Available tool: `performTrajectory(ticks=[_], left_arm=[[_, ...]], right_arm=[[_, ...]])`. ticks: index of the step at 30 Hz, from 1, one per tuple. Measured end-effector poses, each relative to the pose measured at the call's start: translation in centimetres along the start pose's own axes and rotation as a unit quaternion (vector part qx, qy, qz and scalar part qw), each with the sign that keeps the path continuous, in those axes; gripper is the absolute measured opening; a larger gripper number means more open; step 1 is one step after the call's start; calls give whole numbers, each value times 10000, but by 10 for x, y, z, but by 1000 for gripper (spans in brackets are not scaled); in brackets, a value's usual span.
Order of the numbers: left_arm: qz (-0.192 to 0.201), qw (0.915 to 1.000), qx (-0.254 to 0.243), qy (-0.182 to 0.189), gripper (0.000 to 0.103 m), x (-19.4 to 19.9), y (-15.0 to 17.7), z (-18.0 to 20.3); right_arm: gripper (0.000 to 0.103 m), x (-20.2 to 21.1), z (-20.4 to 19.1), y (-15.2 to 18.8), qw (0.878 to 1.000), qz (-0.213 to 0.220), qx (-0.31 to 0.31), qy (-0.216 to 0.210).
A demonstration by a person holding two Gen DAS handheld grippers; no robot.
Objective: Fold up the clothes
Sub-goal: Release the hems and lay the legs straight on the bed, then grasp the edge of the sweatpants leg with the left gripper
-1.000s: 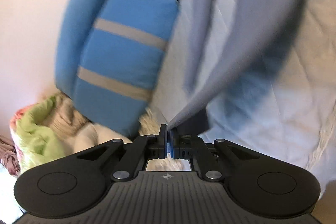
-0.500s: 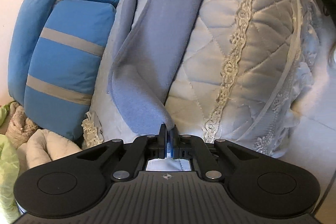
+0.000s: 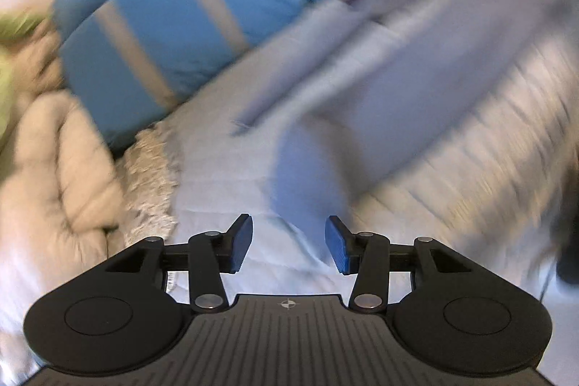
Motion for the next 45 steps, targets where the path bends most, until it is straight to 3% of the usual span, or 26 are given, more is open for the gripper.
performTrajectory(ticks=[5,14,21,24,27,31,34,39,45], left_arm=[[-251,9991,197,-285,43,-41,-8,-23],[-274,9994,-183,-59,43,-67,-12,-2],[-157,9989,-343,266,40,-82,-16,-6],[-83,9974,-394,594,30,-89,-21,-10],[-60,9942,-479,966,9,-94,-27,-10],[-148,9919,-562,1130,5,-94,-31,-12],[-204,9911,-839,1018,4,-88,-33,-13],[-394,9899,-1279,473,4,-81,-36,-25],[-636,9792,-1921,-159,4,-88,-45,-36]], right_arm=[[103,-5,-11,-4,9998,7,-118,-149],[103,-10,-23,-8,9993,-52,-185,-329],[103,-15,-25,-7,9989,-136,-157,-410],[103,-17,-26,-8,9988,-190,-127,-422],[103,-19,-28,-8,9988,-234,-96,-422],[103,-19,-29,-8,9988,-275,-86,-405],[103,-20,-30,-8,9988,-283,-73,-390],[103,-19,-30,-8,9988,-285,-60,-384],[103,-20,-29,-8,9988,-313,-92,-365]])
Point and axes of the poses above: each gripper's, at about its wrist camera, not at the fingertips, and x roughly against the way its jaws point, z to its right, y to its underside, the point moved 1 cm from there along -x, roughly the way its jaws point, and after that the axes turned 12 degrees about -x, right-handed, at the moved point
